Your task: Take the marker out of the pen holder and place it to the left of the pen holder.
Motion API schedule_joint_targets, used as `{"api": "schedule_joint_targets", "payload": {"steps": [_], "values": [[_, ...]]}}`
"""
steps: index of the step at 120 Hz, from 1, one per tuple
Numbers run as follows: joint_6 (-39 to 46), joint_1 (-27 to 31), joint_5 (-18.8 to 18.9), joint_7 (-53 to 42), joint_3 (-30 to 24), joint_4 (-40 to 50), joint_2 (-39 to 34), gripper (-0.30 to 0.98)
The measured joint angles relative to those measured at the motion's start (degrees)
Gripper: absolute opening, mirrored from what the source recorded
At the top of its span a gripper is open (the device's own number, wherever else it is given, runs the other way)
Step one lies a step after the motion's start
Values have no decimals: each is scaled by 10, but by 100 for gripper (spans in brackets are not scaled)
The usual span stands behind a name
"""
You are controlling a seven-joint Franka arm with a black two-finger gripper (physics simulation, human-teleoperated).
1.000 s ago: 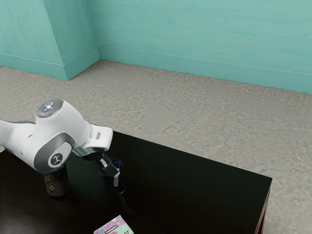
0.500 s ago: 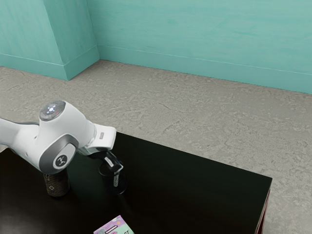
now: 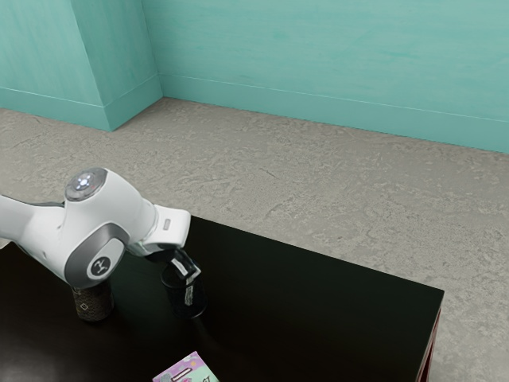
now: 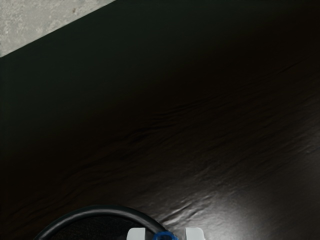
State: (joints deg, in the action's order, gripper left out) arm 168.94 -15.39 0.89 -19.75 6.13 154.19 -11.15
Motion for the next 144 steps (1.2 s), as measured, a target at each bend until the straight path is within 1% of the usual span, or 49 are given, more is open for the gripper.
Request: {"api": "schedule_joint_targets", "payload": {"steps": [14, 28, 46, 56, 62, 68, 76, 90, 109, 127, 144], "values": [[-7, 4, 0, 0, 0, -6, -12, -8], [-46, 16, 0, 7, 0, -33, -36, -10], [-135, 44, 6, 24, -2, -97, -76, -10], [-200, 62, 21, 39, -2, -158, -82, -10], [-243, 85, 32, 48, -3, -195, -79, -10], [-286, 116, 39, 57, -5, -225, -70, -10], [-346, 154, 46, 68, -6, -269, -40, -10], [-450, 197, 54, 81, -3, -339, 25, -9], [-563, 240, 79, 86, 0, -369, 81, -9], [-626, 252, 114, 74, 25, -371, 98, -8], [-651, 264, 131, 50, 48, -371, 133, -8]]}}
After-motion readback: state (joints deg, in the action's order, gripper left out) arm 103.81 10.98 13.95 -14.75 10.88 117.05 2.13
